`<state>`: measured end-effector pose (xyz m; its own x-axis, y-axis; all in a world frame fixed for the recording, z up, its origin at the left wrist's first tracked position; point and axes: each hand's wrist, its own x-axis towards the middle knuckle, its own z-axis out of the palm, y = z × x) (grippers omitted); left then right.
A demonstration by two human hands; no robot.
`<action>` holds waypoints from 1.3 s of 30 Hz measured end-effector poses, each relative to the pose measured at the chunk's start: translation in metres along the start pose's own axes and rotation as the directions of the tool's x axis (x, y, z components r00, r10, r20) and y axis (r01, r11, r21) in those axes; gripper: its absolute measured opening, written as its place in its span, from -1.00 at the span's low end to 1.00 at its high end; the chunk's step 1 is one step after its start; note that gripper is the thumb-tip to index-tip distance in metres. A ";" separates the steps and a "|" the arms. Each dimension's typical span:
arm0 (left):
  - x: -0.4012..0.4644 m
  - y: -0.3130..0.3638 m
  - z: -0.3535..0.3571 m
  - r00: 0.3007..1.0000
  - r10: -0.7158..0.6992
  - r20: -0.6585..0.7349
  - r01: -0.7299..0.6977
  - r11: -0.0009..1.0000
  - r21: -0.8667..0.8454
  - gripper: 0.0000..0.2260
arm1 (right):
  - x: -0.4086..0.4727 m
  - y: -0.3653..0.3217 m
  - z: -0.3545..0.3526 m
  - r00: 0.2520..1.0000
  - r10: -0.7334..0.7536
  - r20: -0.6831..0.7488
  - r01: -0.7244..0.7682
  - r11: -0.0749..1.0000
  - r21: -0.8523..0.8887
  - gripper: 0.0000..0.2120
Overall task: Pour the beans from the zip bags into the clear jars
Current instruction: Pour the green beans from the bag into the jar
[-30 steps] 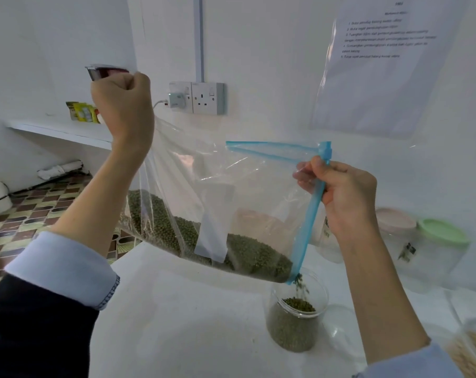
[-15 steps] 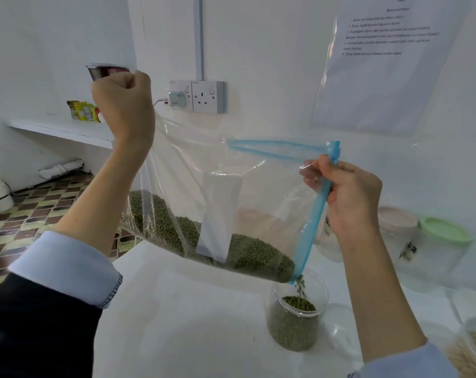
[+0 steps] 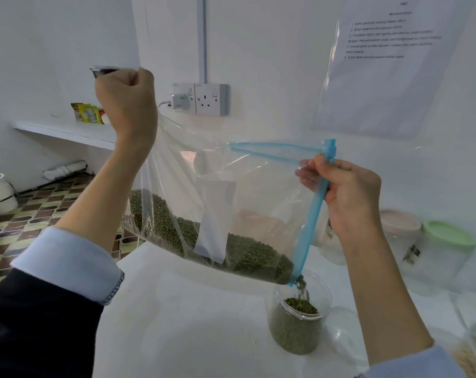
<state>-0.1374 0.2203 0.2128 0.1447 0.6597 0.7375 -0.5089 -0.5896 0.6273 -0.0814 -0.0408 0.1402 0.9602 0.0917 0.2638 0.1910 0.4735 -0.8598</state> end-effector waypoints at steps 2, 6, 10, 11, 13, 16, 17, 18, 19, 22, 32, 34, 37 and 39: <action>-0.001 0.001 0.000 1.000 0.001 0.014 0.000 1.000 -0.012 -0.58 | 0.000 0.001 0.000 1.000 -0.003 -0.015 0.003 1.000 0.020 -0.89; -0.001 0.003 0.001 1.000 -0.001 0.027 0.001 1.000 -0.014 -0.57 | -0.001 0.002 0.000 0.999 -0.016 0.035 0.015 1.000 0.013 -0.88; 0.001 0.004 0.002 1.000 0.007 0.010 -0.007 1.000 -0.014 -0.57 | 0.001 0.001 0.001 0.999 -0.027 0.046 0.027 1.000 0.011 -0.88; 0.002 0.004 0.002 1.000 0.014 0.014 -0.014 1.000 -0.018 -0.57 | 0.001 0.002 0.001 0.999 -0.029 0.045 0.029 1.000 0.006 -0.88; 0.002 0.003 0.003 1.000 0.019 0.024 -0.018 1.000 -0.022 -0.57 | 0.001 0.004 0.000 0.999 -0.033 0.020 0.033 0.999 0.012 -0.88; 0.002 0.003 0.003 1.000 0.020 0.013 -0.019 1.000 -0.013 -0.58 | 0.000 0.003 -0.001 0.999 -0.016 0.039 0.016 1.000 0.001 -0.88; 0.001 0.002 0.003 1.000 0.019 0.015 -0.019 1.000 -0.012 -0.58 | 0.000 0.004 -0.001 0.999 -0.012 0.031 0.012 1.000 0.006 -0.88; 0.001 0.001 0.003 1.000 0.018 0.019 -0.018 1.000 -0.011 -0.58 | -0.001 0.004 -0.002 1.000 -0.010 0.018 0.010 1.000 0.015 -0.88; 0.000 -0.001 0.004 1.000 0.018 0.022 -0.018 1.000 -0.009 -0.58 | -0.001 0.004 -0.003 1.000 -0.009 0.012 0.009 1.000 0.021 -0.88; -0.001 -0.001 0.004 1.000 0.023 0.016 -0.023 1.000 -0.019 -0.60 | -0.002 0.005 -0.003 1.000 -0.002 0.019 0.002 1.000 0.017 -0.88; -0.003 -0.002 0.007 0.999 0.026 0.019 -0.026 1.000 -0.002 -0.60 | -0.001 0.005 -0.005 0.999 0.018 0.036 -0.019 1.000 0.013 -0.88; -0.003 -0.001 0.006 0.999 0.041 0.017 -0.041 0.999 0.010 -0.63 | -0.001 0.007 -0.005 0.999 0.022 0.024 -0.022 1.000 0.020 -0.88; -0.002 -0.002 0.006 0.999 0.048 0.011 -0.048 0.999 0.005 -0.64 | -0.001 0.005 -0.005 1.000 0.014 0.026 -0.014 1.000 0.013 -0.88; -0.002 -0.001 0.006 0.999 0.048 0.011 -0.048 0.999 0.011 -0.64 | -0.001 0.006 -0.004 1.000 0.010 0.013 -0.010 1.000 0.015 -0.88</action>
<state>-0.1323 0.2169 0.2123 0.1297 0.6252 0.7696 -0.5057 -0.6259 0.5937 -0.0802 -0.0416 0.1333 0.9593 0.1079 0.2608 0.1780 0.4859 -0.8557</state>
